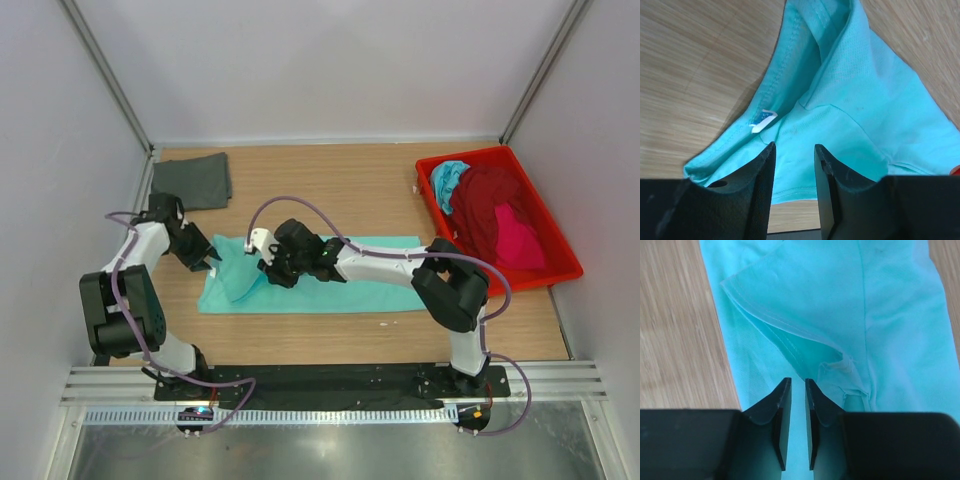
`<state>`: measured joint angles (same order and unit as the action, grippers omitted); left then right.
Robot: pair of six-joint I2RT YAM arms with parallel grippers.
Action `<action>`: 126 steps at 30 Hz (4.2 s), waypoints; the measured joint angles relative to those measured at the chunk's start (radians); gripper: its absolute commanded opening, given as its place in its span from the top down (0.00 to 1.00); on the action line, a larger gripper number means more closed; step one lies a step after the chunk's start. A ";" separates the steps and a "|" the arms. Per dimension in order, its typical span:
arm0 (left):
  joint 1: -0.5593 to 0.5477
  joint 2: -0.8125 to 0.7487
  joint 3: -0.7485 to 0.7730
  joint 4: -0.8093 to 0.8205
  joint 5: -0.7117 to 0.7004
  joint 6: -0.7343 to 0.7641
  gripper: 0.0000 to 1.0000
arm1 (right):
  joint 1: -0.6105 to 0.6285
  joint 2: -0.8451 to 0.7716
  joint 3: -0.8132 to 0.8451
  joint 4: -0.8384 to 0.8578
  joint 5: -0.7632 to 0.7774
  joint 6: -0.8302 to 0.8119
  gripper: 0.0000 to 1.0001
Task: Fold and stack the t-shirts
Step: Fold the tshirt
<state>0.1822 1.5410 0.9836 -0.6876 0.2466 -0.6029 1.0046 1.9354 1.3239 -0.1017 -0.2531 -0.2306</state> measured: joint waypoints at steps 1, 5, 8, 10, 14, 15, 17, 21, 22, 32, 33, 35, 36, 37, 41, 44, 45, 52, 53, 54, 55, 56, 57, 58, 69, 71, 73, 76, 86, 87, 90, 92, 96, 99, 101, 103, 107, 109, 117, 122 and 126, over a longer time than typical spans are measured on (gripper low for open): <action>-0.003 -0.015 -0.010 0.001 0.000 0.000 0.62 | 0.000 -0.003 0.000 0.005 0.009 0.018 0.72; -0.025 -0.077 -0.055 0.000 -0.004 -0.005 0.61 | 0.000 -0.013 0.000 0.034 0.075 0.166 0.72; -0.043 -0.108 -0.086 -0.001 -0.017 -0.015 0.59 | 0.000 -0.013 0.000 0.051 0.124 0.296 0.70; -0.051 -0.124 -0.112 -0.001 -0.024 -0.021 0.59 | 0.000 -0.013 0.000 0.055 0.159 0.392 0.67; -0.064 -0.144 -0.158 -0.002 -0.046 -0.035 0.57 | 0.000 -0.013 0.008 0.027 0.246 0.568 0.64; -0.072 -0.150 -0.168 -0.002 -0.055 -0.042 0.57 | 0.000 -0.013 0.010 0.022 0.263 0.608 0.64; -0.088 -0.159 -0.180 -0.003 -0.070 -0.048 0.57 | 0.000 -0.013 0.012 0.009 0.289 0.684 0.64; -0.111 -0.164 -0.188 -0.003 -0.091 -0.053 0.58 | 0.000 -0.013 0.017 -0.012 0.300 0.770 0.64; -0.113 -0.164 -0.188 -0.003 -0.095 -0.053 0.58 | 0.001 -0.013 0.023 -0.025 0.301 0.784 0.64; -0.117 -0.164 -0.187 -0.003 -0.115 -0.072 0.59 | 0.007 -0.045 0.042 -0.080 0.299 0.798 0.64; -0.119 -0.164 -0.187 -0.004 -0.115 -0.072 0.59 | 0.008 -0.047 0.043 -0.080 0.301 0.800 0.64; -0.125 -0.164 -0.187 -0.004 -0.115 -0.074 0.59 | 0.011 -0.048 0.043 -0.084 0.311 0.808 0.64; -0.129 -0.164 -0.187 -0.005 -0.116 -0.074 0.59 | 0.013 -0.048 0.048 -0.098 0.323 0.816 0.65; -0.133 -0.165 -0.187 -0.006 -0.118 -0.075 0.58 | 0.014 -0.047 0.056 -0.119 0.341 0.829 0.65; -0.146 -0.179 -0.188 -0.010 -0.127 -0.079 0.58 | 0.014 -0.033 0.111 -0.180 0.403 0.896 0.65; -0.161 -0.186 -0.198 -0.007 -0.135 -0.090 0.58 | 0.014 -0.018 0.120 -0.184 0.427 0.943 0.66; -0.165 -0.186 -0.204 -0.005 -0.138 -0.095 0.58 | 0.014 -0.011 0.121 -0.184 0.430 0.951 0.66; -0.170 -0.146 -0.229 0.009 -0.150 -0.107 0.58 | 0.014 0.060 0.121 -0.184 0.416 0.998 0.65; -0.170 -0.141 -0.230 0.011 -0.153 -0.109 0.58 | 0.014 0.065 0.121 -0.184 0.414 1.000 0.65; -0.170 -0.138 -0.232 0.012 -0.154 -0.112 0.59 | 0.014 0.068 0.121 -0.184 0.412 1.004 0.65; -0.170 -0.137 -0.234 0.015 -0.157 -0.116 0.59 | 0.014 0.070 0.121 -0.184 0.411 1.007 0.66; -0.170 -0.137 -0.235 0.016 -0.159 -0.119 0.59 | 0.014 0.070 0.120 -0.184 0.411 1.012 0.67; -0.170 -0.137 -0.235 0.017 -0.159 -0.121 0.59 | 0.014 0.070 0.119 -0.184 0.411 1.016 0.69; -0.170 -0.137 -0.235 0.019 -0.160 -0.122 0.60 | 0.014 0.070 0.119 -0.184 0.410 1.020 0.70; -0.170 -0.139 -0.237 0.050 -0.159 -0.131 0.64 | 0.014 0.078 0.112 -0.181 0.396 1.044 0.75; -0.170 -0.138 -0.238 0.054 -0.158 -0.132 0.68 | 0.014 0.079 0.112 -0.181 0.393 1.049 0.76; -0.170 -0.139 -0.238 0.060 -0.158 -0.134 0.73 | 0.014 0.079 0.112 -0.181 0.388 1.051 0.80; -0.170 -0.139 -0.238 0.066 -0.158 -0.139 0.76 | 0.014 0.079 0.112 -0.181 0.387 1.052 0.85; -0.204 -0.132 -0.238 0.075 -0.159 -0.153 0.82 | 0.014 0.079 0.110 -0.180 0.385 1.052 0.87; -0.206 -0.129 -0.238 0.078 -0.159 -0.154 0.85 | 0.014 0.079 0.110 -0.180 0.385 1.052 0.87; -0.211 -0.124 -0.238 0.085 -0.160 -0.157 0.92 | 0.014 0.079 0.108 -0.180 0.385 1.051 0.90; -0.215 -0.124 -0.238 0.087 -0.160 -0.158 1.00 | 0.014 0.079 0.106 -0.180 0.385 1.050 0.96; -0.223 -0.128 -0.238 0.087 -0.163 -0.164 1.00 | 0.014 0.079 0.106 -0.180 0.385 1.049 0.99; -0.236 -0.146 -0.237 0.073 -0.177 -0.173 1.00 | 0.014 0.079 0.106 -0.182 0.386 1.046 0.99; -0.247 -0.163 -0.232 0.056 -0.191 -0.179 1.00 | 0.014 0.079 0.106 -0.185 0.387 1.045 0.99; -0.257 -0.183 -0.230 0.039 -0.201 -0.185 1.00 | 0.014 0.079 0.106 -0.188 0.390 1.044 0.99; -0.280 -0.214 -0.230 0.013 -0.214 -0.206 1.00 | 0.014 0.077 0.106 -0.204 0.399 1.036 0.99; -0.290 -0.220 -0.230 0.005 -0.219 -0.213 1.00 | 0.014 0.075 0.106 -0.214 0.401 1.033 0.99; -0.337 -0.235 -0.235 -0.008 -0.244 -0.253 1.00 | 0.002 0.046 0.095 -0.232 0.410 1.016 0.99; -0.346 -0.235 -0.263 -0.007 -0.256 -0.262 1.00 | -0.001 0.034 0.090 -0.232 0.412 1.003 0.99; -0.346 -0.235 -0.291 -0.003 -0.262 -0.273 1.00 | -0.003 0.034 0.065 -0.241 0.420 0.990 0.99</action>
<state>-0.1642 1.3060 0.6930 -0.6910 -0.0154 -0.8761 1.0019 1.9694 1.3891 -0.3424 0.1673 0.7589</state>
